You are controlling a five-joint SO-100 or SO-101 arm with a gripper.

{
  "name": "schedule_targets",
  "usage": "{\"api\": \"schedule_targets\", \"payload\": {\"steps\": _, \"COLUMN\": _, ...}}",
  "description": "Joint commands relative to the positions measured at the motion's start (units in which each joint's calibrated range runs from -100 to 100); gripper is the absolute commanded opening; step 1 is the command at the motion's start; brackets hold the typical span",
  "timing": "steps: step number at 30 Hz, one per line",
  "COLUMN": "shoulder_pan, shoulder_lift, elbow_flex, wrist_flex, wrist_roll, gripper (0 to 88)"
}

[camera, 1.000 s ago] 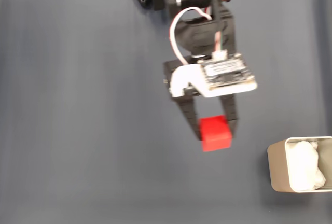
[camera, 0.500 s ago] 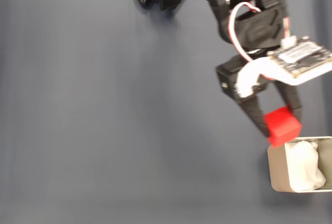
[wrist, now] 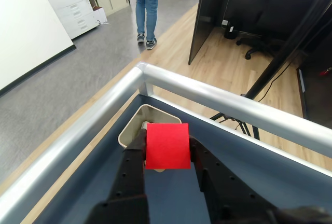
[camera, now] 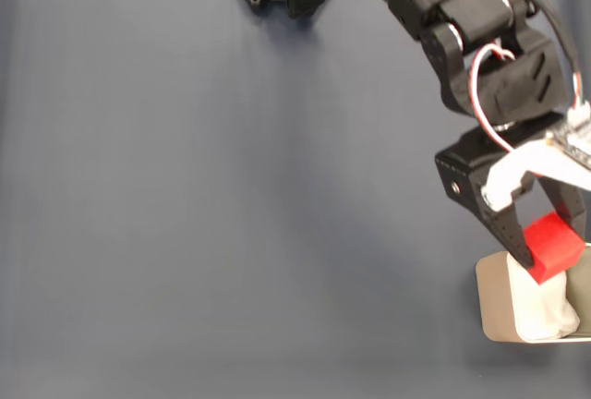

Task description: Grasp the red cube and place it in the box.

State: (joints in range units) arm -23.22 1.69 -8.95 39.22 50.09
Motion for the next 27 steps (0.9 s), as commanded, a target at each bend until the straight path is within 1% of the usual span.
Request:
{"api": "schedule_targets", "payload": {"steps": 1, "shoulder_pan": -0.7, "shoulder_lift": 1.6, "elbow_flex": -6.2, "wrist_flex": -0.9, "wrist_roll": 0.5, "gripper": 0.0}}
{"api": "schedule_targets", "payload": {"steps": 16, "shoulder_pan": -2.2, "shoulder_lift": 15.6, "elbow_flex": -19.3, "wrist_flex": -0.9, "wrist_roll": 0.3, "gripper": 0.0}}
{"api": "schedule_targets", "payload": {"steps": 27, "shoulder_pan": -2.9, "shoulder_lift": 20.7, "elbow_flex": -22.8, "wrist_flex": -0.9, "wrist_roll": 0.5, "gripper": 0.0}}
